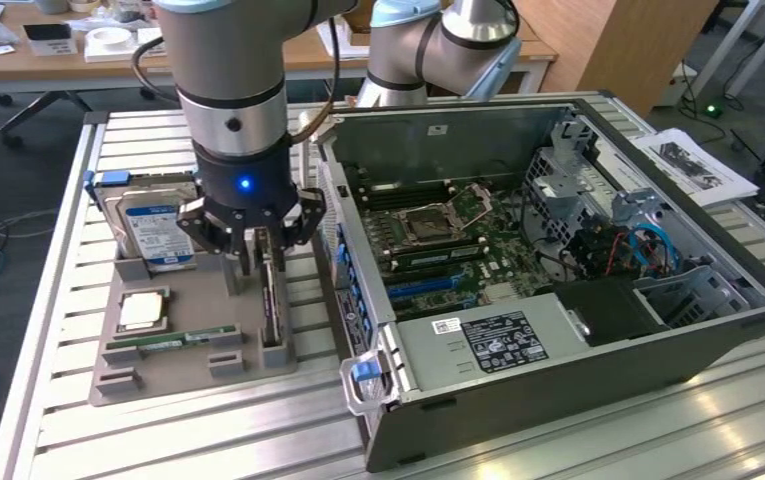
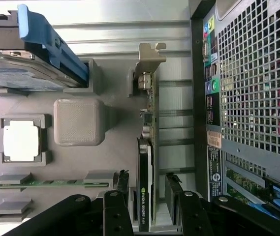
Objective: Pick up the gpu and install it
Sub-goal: 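Pick up the gpu and move the gpu toward the slot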
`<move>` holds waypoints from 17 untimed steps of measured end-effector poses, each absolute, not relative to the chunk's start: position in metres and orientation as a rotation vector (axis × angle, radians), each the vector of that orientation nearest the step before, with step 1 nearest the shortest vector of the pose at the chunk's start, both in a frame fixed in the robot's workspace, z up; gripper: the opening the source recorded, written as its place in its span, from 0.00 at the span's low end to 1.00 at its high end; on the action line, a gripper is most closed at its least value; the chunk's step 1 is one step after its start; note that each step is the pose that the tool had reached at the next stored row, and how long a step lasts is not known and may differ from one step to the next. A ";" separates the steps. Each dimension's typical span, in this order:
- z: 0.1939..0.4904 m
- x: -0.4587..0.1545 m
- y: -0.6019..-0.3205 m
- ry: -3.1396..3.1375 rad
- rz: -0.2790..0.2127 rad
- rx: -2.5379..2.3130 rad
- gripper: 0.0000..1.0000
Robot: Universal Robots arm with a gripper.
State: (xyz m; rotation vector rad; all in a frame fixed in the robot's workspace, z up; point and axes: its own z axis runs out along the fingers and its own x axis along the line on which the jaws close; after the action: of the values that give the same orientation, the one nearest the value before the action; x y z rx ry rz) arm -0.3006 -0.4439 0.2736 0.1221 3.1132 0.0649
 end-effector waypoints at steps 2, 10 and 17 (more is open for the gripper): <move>0.271 -0.301 -0.444 3.113 0.065 0.122 0.43; 0.256 -0.300 -0.444 3.114 0.064 0.122 0.43; 0.244 -0.300 -0.444 3.113 0.065 0.124 0.43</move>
State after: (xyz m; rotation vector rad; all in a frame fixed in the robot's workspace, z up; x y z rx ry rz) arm -0.3004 -0.4437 0.2436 0.1236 3.1133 0.0646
